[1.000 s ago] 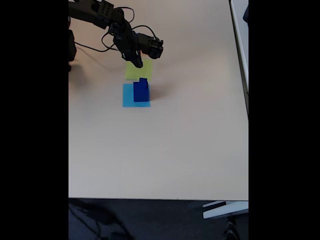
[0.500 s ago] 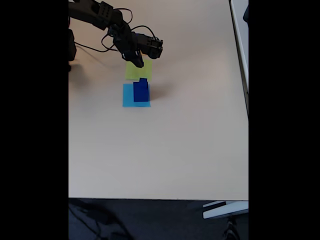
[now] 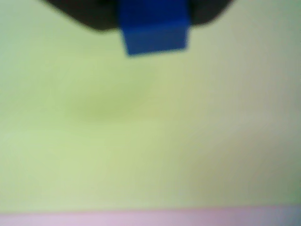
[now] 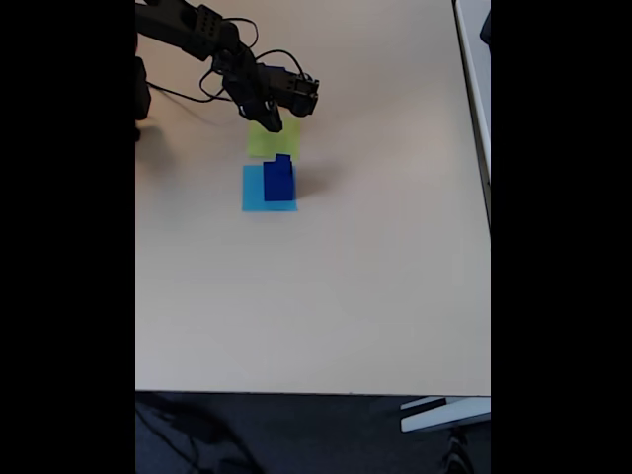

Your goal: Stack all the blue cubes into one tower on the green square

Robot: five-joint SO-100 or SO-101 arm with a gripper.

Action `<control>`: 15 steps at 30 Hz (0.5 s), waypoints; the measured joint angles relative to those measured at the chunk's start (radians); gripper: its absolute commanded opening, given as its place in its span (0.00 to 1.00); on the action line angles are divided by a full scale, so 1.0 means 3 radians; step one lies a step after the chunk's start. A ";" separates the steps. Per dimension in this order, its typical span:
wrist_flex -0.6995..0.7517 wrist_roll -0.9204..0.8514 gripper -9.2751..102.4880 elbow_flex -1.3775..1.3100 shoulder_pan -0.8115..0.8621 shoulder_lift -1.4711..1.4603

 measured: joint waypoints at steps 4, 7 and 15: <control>-0.0010 0.0000 0.09 0.0010 0.0010 0.0000; -0.0015 0.0000 0.10 0.0036 0.0036 0.0000; -0.0097 0.0010 0.12 0.0082 0.0036 -0.0026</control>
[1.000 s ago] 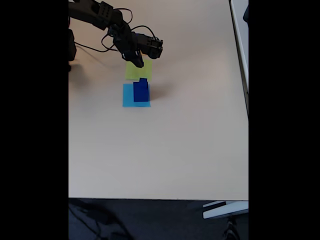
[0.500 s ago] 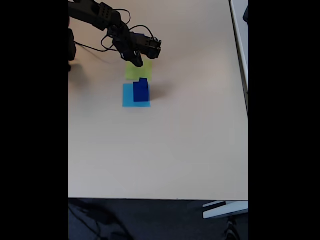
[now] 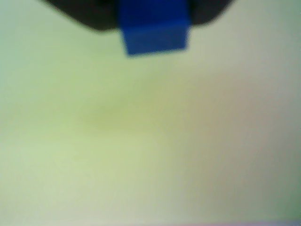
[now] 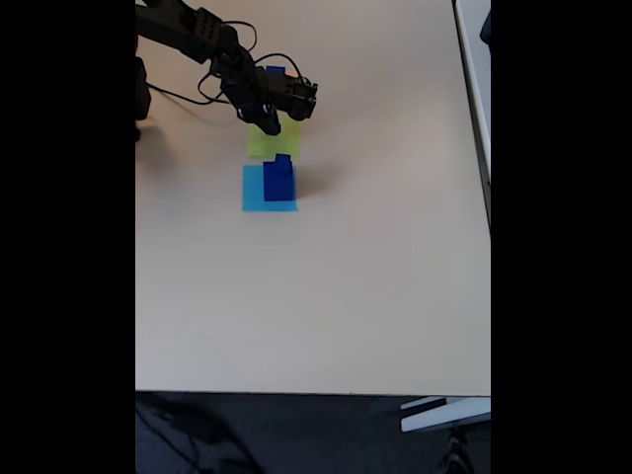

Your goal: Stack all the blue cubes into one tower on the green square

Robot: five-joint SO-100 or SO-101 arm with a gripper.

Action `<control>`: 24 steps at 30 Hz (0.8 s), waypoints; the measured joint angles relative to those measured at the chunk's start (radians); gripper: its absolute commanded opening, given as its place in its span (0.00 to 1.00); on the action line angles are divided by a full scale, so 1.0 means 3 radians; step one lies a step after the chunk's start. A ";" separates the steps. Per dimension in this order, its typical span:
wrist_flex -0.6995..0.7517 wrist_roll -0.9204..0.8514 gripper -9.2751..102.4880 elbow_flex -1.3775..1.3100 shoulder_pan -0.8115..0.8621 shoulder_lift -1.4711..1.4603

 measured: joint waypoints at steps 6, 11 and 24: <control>-0.0010 0.0000 0.15 0.0015 0.0000 -0.0010; -0.0015 0.0000 0.17 0.0020 0.0000 -0.0010; -0.0077 -0.0031 0.17 -0.0066 -0.0026 -0.0010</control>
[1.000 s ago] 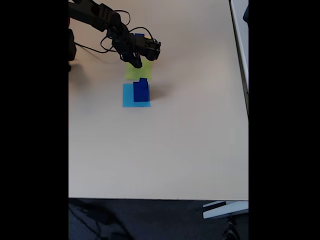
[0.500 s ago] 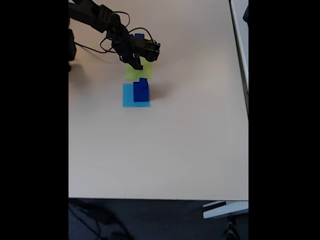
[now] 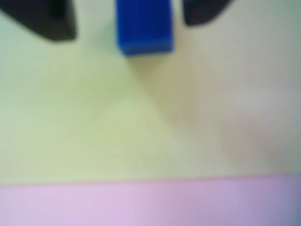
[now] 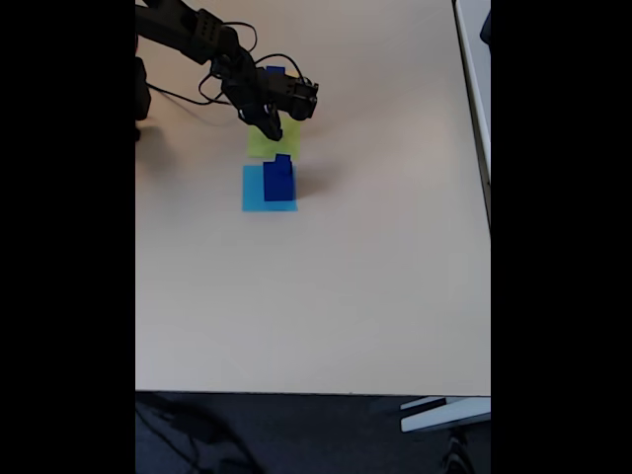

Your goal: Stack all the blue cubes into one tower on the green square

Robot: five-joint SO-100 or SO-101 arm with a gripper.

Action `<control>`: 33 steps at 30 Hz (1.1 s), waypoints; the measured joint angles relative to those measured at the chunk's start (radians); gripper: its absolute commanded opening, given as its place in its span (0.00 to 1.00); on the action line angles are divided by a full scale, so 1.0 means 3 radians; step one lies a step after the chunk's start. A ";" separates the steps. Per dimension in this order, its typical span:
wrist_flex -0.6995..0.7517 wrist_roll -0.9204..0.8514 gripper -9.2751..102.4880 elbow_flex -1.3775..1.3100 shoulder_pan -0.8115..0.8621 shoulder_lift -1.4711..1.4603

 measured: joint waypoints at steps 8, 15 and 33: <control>0.0072 -0.0210 0.13 -0.0353 -0.0031 0.0000; 0.0414 -0.0281 0.13 -0.0782 -0.0015 0.0000; 0.1058 -0.0312 0.23 -0.1457 0.0199 -0.0005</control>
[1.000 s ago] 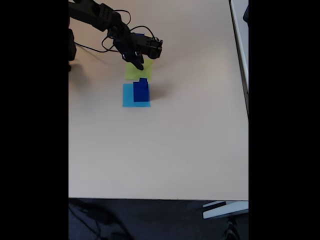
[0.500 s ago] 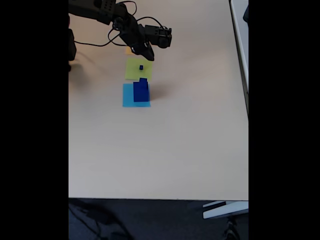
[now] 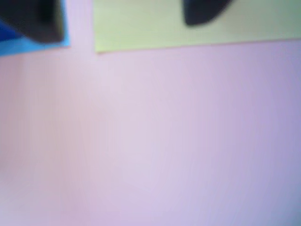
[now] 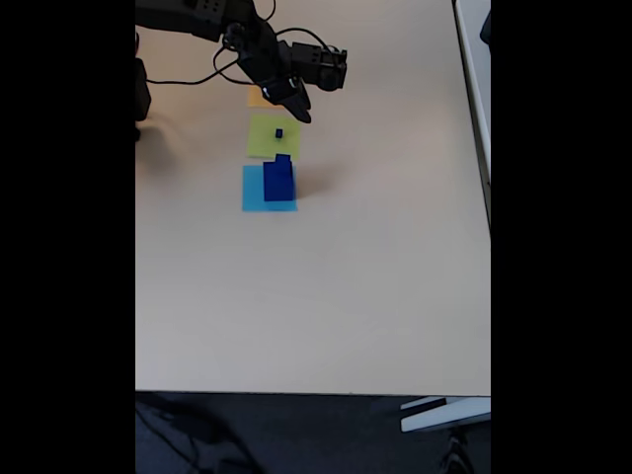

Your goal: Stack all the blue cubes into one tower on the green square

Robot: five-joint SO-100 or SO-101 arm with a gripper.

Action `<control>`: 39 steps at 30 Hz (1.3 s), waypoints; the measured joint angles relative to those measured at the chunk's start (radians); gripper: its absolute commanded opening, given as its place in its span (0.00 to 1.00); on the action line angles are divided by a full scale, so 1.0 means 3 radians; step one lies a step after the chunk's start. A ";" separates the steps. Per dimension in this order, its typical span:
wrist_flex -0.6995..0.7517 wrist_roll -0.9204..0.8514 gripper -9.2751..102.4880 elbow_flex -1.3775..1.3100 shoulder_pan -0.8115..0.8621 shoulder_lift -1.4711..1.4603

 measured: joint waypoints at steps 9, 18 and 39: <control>0.0112 -0.0153 0.29 -0.0072 0.0256 0.0000; 0.0266 -0.0235 0.29 -0.0072 0.0476 0.0000; 0.0220 -0.0399 0.29 0.0112 0.0598 -0.0107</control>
